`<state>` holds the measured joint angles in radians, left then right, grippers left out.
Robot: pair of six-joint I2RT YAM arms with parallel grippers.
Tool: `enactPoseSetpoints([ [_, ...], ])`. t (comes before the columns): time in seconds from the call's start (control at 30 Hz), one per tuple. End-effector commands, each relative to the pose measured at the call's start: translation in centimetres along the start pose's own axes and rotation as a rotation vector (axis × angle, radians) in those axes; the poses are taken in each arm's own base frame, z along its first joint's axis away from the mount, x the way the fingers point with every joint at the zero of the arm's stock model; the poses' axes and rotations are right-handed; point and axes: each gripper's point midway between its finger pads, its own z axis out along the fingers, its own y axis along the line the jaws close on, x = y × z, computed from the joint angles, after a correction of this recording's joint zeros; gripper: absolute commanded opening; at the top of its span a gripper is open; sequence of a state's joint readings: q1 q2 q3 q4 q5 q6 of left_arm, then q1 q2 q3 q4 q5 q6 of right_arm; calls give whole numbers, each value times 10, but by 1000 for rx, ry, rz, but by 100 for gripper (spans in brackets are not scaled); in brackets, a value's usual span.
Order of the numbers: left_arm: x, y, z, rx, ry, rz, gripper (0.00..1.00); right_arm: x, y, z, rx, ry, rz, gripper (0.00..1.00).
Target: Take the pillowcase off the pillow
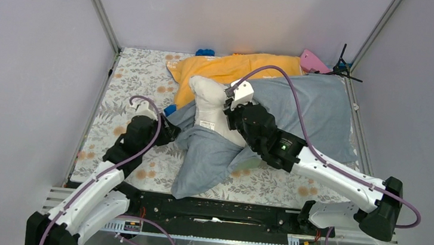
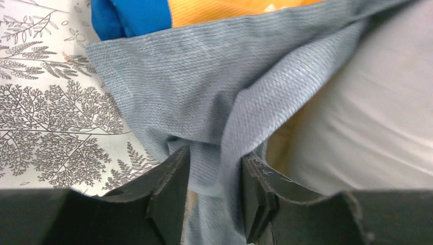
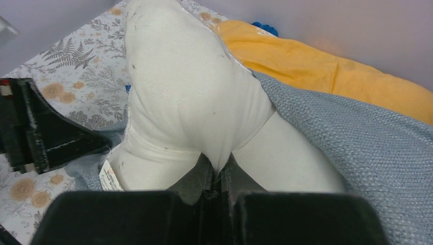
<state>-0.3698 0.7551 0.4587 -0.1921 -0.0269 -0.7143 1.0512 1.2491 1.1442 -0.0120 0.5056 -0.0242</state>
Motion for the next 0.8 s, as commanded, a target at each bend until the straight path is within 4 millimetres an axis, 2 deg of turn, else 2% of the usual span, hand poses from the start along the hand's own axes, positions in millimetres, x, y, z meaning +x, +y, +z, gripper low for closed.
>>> enactPoseSetpoints([
  [0.0, -27, -30, -26, 88, -43, 33, 45, -74, -14, 0, 76, -225, 100, 0],
  [0.17, -56, -60, -58, 173, -106, 20, 56, -62, -11, 5, 73, -200, 85, 0],
  [0.27, -78, -80, -80, 234, -166, 32, 71, -58, -10, 4, 65, -195, 81, 0],
  [0.33, -86, -92, -90, 278, -182, 43, 77, -55, -9, 4, 51, -193, 82, 0],
  [0.43, -88, -109, -93, 356, -169, 77, 79, -49, -6, 3, 37, -186, 87, 0],
  [0.63, -88, -144, -88, 525, -137, 97, 77, -42, 3, 3, -13, -173, 102, 0],
  [0.77, -77, -156, -78, 597, -64, 106, 74, -40, 9, 4, -41, -164, 106, 0],
])
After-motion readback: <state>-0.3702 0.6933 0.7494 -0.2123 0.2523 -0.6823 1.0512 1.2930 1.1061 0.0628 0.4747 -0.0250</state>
